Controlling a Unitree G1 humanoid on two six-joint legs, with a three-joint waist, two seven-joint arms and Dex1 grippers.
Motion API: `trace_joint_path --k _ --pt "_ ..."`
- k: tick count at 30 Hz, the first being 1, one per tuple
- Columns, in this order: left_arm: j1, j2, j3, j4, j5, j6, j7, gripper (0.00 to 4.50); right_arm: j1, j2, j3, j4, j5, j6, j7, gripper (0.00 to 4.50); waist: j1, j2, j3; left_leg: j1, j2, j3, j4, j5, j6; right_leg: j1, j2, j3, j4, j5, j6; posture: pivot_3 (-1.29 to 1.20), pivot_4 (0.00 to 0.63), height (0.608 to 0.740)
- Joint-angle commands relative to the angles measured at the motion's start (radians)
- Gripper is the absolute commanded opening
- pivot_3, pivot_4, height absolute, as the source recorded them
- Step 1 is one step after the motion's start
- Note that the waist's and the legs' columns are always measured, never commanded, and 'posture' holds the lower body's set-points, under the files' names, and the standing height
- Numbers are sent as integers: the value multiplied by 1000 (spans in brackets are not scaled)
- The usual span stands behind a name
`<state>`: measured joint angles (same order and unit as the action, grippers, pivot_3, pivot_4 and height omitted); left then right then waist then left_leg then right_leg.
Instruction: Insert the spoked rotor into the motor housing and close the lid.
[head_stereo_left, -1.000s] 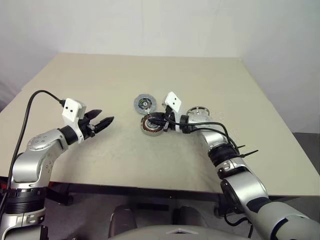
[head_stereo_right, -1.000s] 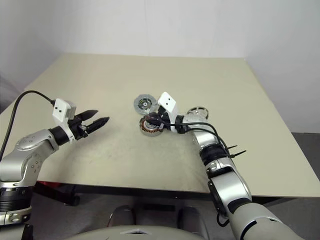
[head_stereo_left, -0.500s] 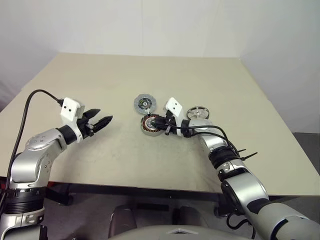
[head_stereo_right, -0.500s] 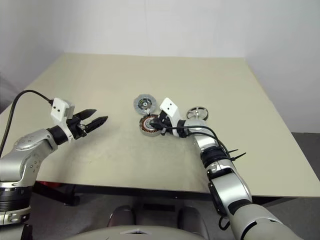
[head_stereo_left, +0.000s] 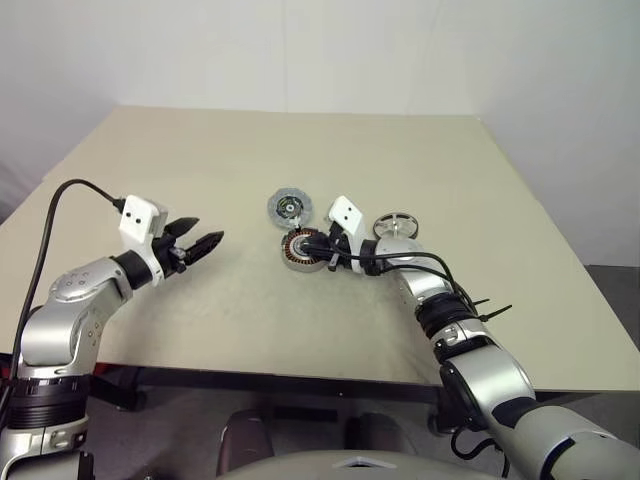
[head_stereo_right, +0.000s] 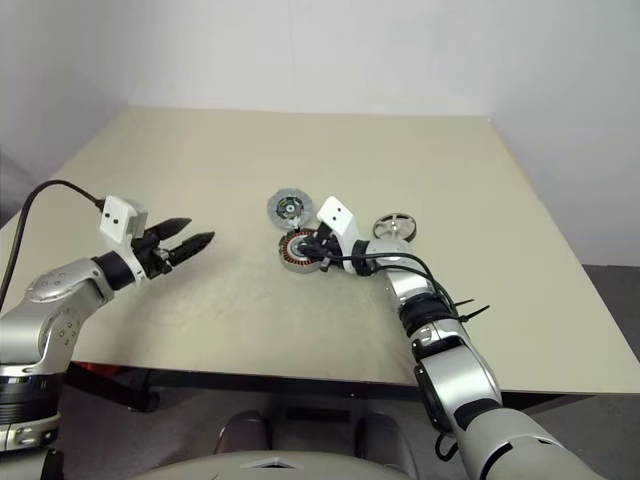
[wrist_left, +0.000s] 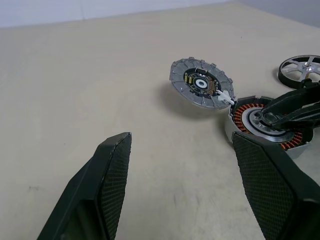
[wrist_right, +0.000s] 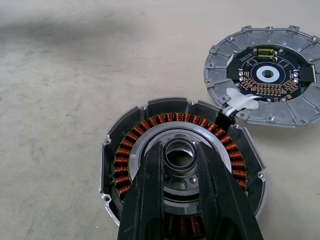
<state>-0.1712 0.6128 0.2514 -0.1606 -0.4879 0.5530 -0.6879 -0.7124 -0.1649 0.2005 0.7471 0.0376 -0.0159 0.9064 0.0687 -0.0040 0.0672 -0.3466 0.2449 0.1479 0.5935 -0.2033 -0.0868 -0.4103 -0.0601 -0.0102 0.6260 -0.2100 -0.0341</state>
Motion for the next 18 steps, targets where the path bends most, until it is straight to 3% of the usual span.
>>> trace_joint_path --k 1,7,18 --pt "-1 16 28 -42 -3 -19 5 3396 -24 1 -3 5 -8 1 -5 655 0 0 0 0 0 0 0 0 0 0 0 0 0 0 0 0 0 740" --pt "3 17 25 -43 -4 -19 5 3396 -18 5 -5 13 -31 -67 -51 655 0 0 0 1 0 0 0 0 0 1 0 0 0 0 0 0 0 740" --pt "-5 18 23 -34 -4 -17 2 3396 -8 -10 0 -36 -6 1 40 655 0 0 0 1 0 0 0 0 0 1 0 0 0 0 0 0 0 740"
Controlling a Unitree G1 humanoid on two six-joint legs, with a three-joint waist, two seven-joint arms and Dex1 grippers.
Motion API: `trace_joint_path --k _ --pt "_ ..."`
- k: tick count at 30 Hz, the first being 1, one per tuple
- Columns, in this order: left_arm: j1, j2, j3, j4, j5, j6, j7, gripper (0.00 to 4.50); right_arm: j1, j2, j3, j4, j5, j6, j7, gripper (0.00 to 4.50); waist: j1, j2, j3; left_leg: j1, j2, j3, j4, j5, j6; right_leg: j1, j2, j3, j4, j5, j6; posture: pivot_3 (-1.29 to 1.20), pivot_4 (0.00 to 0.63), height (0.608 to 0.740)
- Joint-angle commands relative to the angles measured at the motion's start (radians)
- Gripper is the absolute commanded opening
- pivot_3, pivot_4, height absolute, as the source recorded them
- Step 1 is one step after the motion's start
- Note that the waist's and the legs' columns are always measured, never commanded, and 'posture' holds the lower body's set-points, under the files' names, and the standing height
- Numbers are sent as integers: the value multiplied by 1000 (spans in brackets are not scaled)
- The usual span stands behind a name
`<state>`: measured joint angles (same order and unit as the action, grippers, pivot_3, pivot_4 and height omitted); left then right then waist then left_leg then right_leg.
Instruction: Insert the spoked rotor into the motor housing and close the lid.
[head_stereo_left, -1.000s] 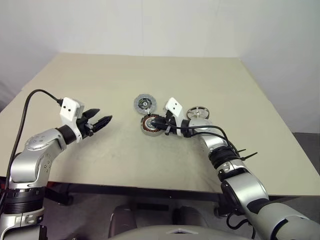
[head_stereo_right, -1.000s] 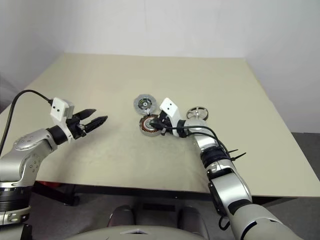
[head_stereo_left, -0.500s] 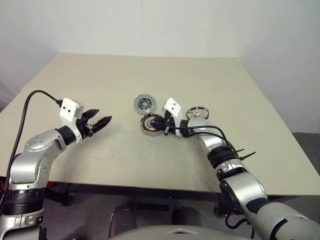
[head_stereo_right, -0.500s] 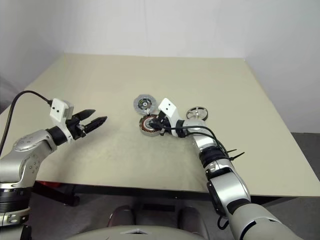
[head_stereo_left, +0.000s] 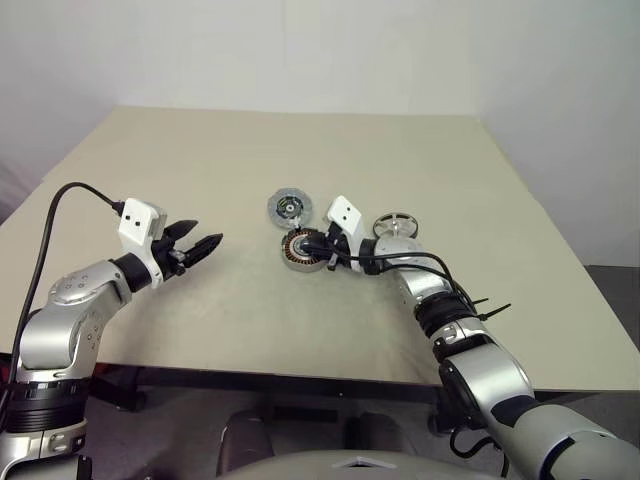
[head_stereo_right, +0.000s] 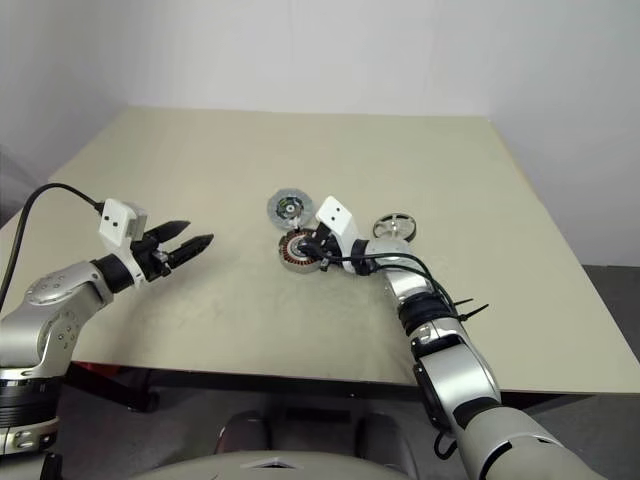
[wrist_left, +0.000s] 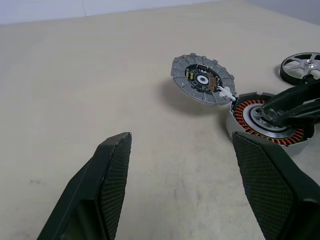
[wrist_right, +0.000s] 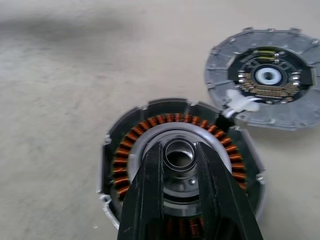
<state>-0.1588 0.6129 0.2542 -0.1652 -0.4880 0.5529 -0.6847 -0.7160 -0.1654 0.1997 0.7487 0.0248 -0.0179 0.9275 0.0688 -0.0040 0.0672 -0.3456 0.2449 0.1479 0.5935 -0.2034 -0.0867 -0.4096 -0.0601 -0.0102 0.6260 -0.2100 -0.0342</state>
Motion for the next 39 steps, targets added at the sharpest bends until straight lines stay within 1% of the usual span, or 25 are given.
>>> trace_joint_path --k 1,5,10,12,13,22,26,29,30,31,34,39 --pt "-17 18 20 -29 -4 -17 -1 3396 1 -8 0 -40 -1 -18 0 655 0 0 0 0 0 0 0 0 0 0 0 0 0 0 0 0 0 740" --pt "-16 18 20 -30 -4 -17 -1 3396 -2 -2 -9 -30 -5 -30 -27 655 0 0 0 0 0 0 0 0 0 0 0 0 0 0 0 0 0 740" --pt "-16 19 19 -29 -4 -18 -4 3396 -16 -4 -9 -21 6 3 -2 655 0 0 0 0 0 0 0 0 0 0 0 0 0 0 0 0 0 740" --pt "-17 20 19 -27 -4 -19 -4 3396 -17 -3 -10 -19 -2 -15 -20 1390 0 0 0 0 0 0 0 0 0 0 0 0 0 0 0 0 0 740" --pt "-18 20 19 -27 -3 -19 -4 3396 -15 -2 -11 -19 -5 -26 -31 1604 0 0 0 0 0 0 0 0 0 0 0 0 0 0 0 0 0 740" --pt "-18 21 19 -26 -2 -20 -4 3396 -17 1 -15 -9 -5 -59 -53 1604 0 0 0 0 0 0 0 0 0 0 0 0 0 0 0 0 0 740" --pt "-19 21 18 -24 -2 -20 -4 3396 -15 2 -27 -67 49 -22 13 1604 0 0 0 0 0 0 0 0 0 0 0 0 0 0 0 0 0 740" --pt "-21 21 16 -23 0 -22 -5 3396 -18 10 -34 -101 75 5 31 1604 0 0 0 0 0 0 0 0 0 0 0 0 0 0 0 0 0 740" --pt "-22 20 15 -22 0 -22 -6 3396 -19 12 -34 -109 80 12 34 1212 0 0 0 0 0 0 0 0 0 0 0 0 0 0 0 0 0 740" --pt "-22 20 15 -21 1 -22 -6 3396 -19 13 -35 -114 82 18 35 1022 0 0 0 0 0 0 0 0 0 0 0 0 0 0 0 0 0 740" --pt "-25 19 13 -22 3 -23 -5 3396 -22 12 -36 -91 74 23 23 38 0 0 0 0 0 0 0 0 0 0 0 0 0 0 0 0 0 740" --pt "-24 21 14 -24 3 -24 -5 3396 -30 9 -23 -19 32 0 -17 38 0 0 0 0 0 0 0 0 0 0 0 0 0 0 0 0 0 740"
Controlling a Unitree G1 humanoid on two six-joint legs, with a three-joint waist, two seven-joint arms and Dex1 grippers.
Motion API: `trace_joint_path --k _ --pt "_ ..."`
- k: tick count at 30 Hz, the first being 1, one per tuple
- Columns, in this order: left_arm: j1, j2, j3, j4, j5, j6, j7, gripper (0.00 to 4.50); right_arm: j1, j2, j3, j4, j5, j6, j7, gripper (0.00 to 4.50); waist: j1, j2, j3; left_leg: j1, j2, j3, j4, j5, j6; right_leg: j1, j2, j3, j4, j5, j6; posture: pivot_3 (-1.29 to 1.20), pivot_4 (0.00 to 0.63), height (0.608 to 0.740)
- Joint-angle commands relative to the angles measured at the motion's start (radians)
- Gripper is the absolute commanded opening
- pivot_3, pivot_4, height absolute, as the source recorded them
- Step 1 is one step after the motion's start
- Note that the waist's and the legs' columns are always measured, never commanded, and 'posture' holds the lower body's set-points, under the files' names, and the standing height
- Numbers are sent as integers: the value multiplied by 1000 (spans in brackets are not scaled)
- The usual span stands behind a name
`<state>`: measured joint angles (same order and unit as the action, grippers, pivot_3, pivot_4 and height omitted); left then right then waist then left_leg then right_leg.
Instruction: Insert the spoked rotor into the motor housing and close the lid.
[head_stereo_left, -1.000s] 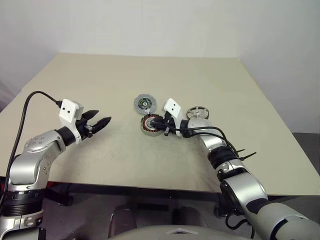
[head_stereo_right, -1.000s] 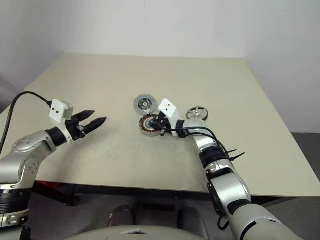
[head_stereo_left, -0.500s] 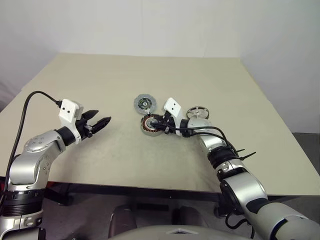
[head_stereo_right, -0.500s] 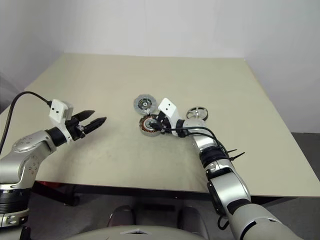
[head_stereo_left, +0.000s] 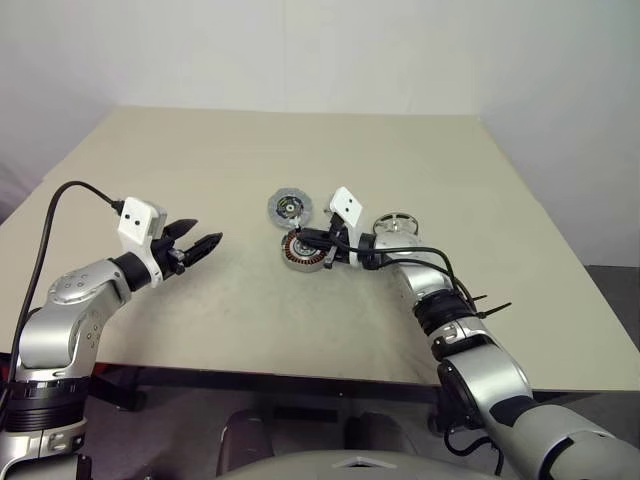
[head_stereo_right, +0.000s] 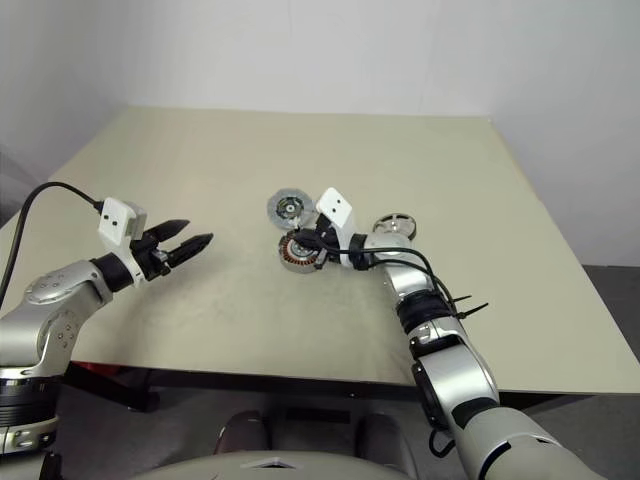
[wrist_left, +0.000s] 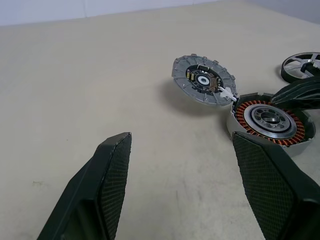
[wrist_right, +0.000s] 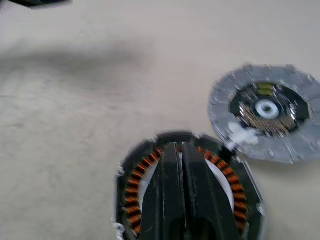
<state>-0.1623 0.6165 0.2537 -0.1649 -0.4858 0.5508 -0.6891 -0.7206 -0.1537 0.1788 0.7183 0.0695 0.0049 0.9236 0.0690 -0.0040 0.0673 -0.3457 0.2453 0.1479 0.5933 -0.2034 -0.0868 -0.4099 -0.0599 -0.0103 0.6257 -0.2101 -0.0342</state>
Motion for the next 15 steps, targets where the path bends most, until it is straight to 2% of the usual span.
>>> trace_joint_path --k 1,8,15 --pt "-20 17 15 -25 1 -21 -1 3396 -25 0 -2 18 -16 -23 -17 38 0 0 0 0 0 0 0 0 0 0 0 0 0 0 0 0 0 740" --pt "-20 19 18 -26 1 -20 2 3396 -3 10 9 38 -41 -24 -27 38 0 0 0 -1 0 0 0 0 0 -1 0 0 0 0 0 0 0 740" --pt "-19 21 27 -17 1 -26 6 3396 -34 8 -4 86 -68 -30 -103 38 0 0 0 1 0 0 0 0 0 1 0 0 0 0 0 0 0 740"
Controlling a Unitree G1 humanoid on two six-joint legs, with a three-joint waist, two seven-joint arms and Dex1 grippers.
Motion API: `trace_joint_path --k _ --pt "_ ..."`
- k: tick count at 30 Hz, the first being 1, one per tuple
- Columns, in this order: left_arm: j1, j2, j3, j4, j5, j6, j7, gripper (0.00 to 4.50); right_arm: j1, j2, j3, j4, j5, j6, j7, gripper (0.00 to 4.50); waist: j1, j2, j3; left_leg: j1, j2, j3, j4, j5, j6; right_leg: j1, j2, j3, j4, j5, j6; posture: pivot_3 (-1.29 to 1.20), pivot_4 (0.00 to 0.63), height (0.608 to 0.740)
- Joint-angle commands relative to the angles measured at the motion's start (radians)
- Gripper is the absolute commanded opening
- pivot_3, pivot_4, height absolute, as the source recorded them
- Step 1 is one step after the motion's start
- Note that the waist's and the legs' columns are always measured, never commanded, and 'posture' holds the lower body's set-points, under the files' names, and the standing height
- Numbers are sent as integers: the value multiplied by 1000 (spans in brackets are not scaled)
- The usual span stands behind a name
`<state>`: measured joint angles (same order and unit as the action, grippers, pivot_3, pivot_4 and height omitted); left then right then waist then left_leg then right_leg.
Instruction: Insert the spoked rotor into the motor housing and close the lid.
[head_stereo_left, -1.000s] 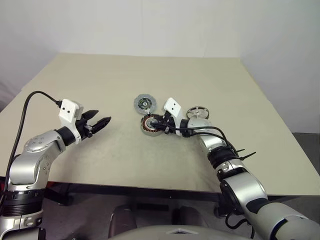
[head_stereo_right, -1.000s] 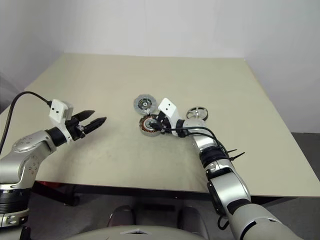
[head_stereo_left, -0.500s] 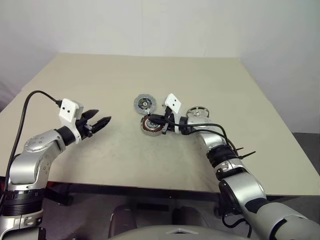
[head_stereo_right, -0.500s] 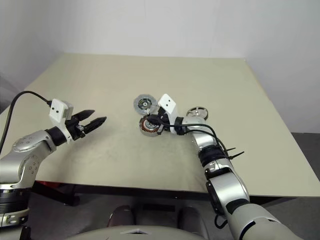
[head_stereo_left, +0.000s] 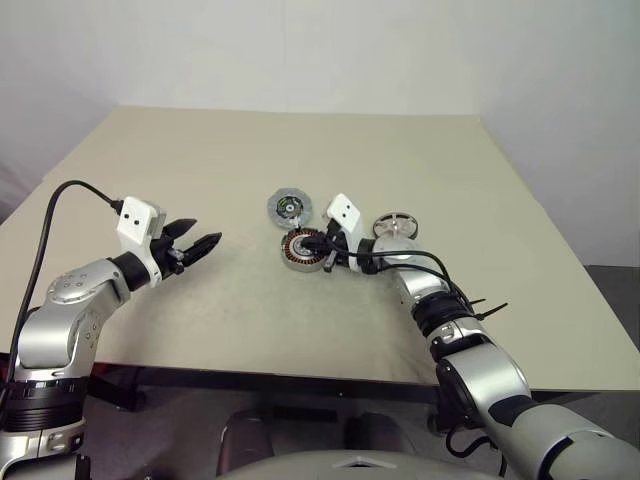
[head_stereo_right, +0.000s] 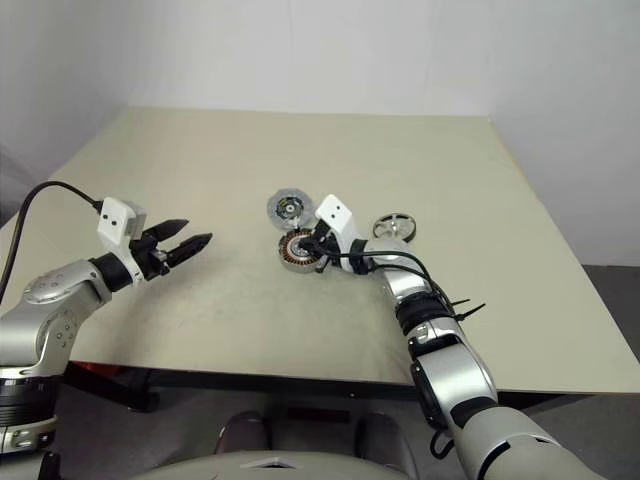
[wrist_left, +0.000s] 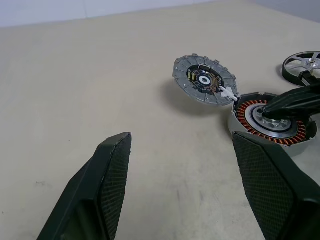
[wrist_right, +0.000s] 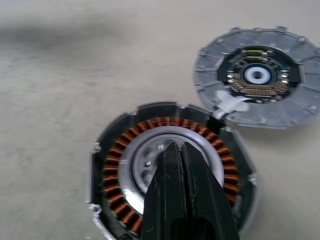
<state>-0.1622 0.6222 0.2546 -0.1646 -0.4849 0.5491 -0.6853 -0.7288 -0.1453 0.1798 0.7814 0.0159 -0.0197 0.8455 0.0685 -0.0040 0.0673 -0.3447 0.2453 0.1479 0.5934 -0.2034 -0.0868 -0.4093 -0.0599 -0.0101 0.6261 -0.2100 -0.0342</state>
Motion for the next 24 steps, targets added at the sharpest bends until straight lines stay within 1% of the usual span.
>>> trace_joint_path --k 1,7,16,21,24 --pt "-20 15 25 -17 0 -25 3 3396 -32 -1 -9 24 -10 -10 -26 38 0 0 0 0 0 0 0 0 0 0 0 0 0 0 0 0 0 740" --pt "-15 13 22 -17 0 -27 3 3396 -39 4 -23 -46 31 -2 19 38 0 0 0 -1 0 0 0 0 0 0 0 0 -1 0 0 0 0 740" --pt "-9 16 22 -20 -1 -22 3 3396 -9 3 -12 -135 38 32 61 38 0 0 0 -2 0 0 0 0 0 -2 0 0 -1 0 0 0 0 740" --pt "-6 15 21 -25 -2 -21 4 3396 11 10 8 -99 11 39 56 38 0 0 0 -2 0 0 0 0 0 -2 0 0 0 0 0 0 0 740" --pt "-8 17 25 -25 -3 -21 5 3396 33 20 19 -58 -7 48 29 38 0 0 0 -2 0 0 0 0 0 -2 0 0 -1 0 0 0 0 740"
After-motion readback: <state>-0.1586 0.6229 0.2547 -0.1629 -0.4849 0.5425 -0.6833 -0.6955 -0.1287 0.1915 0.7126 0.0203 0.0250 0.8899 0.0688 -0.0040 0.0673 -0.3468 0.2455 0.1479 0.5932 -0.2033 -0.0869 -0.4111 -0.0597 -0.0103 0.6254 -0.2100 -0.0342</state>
